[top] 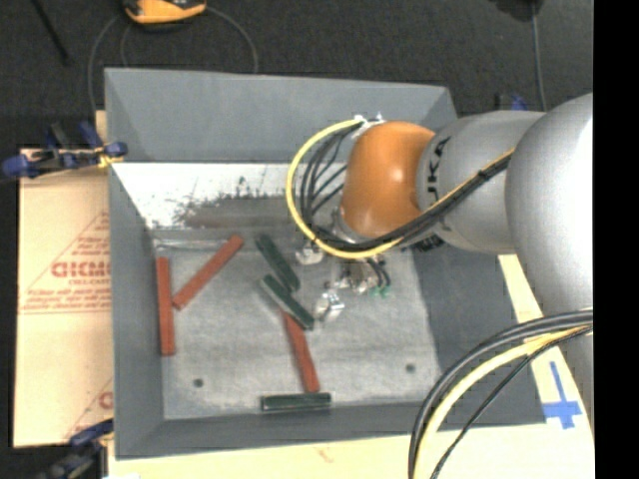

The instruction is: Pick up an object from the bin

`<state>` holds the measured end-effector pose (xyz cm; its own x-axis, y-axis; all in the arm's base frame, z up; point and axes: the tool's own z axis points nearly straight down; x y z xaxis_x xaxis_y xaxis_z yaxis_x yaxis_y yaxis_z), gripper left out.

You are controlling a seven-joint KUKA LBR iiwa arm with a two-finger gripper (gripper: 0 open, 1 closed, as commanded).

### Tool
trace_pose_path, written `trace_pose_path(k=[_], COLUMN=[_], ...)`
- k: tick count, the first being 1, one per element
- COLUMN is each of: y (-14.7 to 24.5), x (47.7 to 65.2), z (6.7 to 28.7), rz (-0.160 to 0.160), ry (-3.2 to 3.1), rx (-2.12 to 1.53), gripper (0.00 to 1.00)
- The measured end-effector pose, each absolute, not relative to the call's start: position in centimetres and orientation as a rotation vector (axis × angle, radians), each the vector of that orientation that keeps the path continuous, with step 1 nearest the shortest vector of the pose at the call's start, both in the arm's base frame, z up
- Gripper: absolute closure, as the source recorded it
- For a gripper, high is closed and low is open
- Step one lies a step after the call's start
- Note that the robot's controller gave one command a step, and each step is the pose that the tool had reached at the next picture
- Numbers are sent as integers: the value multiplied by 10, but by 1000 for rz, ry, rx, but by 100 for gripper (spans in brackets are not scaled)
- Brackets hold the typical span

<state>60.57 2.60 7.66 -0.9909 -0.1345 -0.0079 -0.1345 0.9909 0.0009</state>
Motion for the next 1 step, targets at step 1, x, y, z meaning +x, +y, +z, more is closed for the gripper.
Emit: trace_pose_path(k=[1], y=[25], x=[607], z=[82], rz=[-1], ry=[3125], rx=[-204], gripper=[0])
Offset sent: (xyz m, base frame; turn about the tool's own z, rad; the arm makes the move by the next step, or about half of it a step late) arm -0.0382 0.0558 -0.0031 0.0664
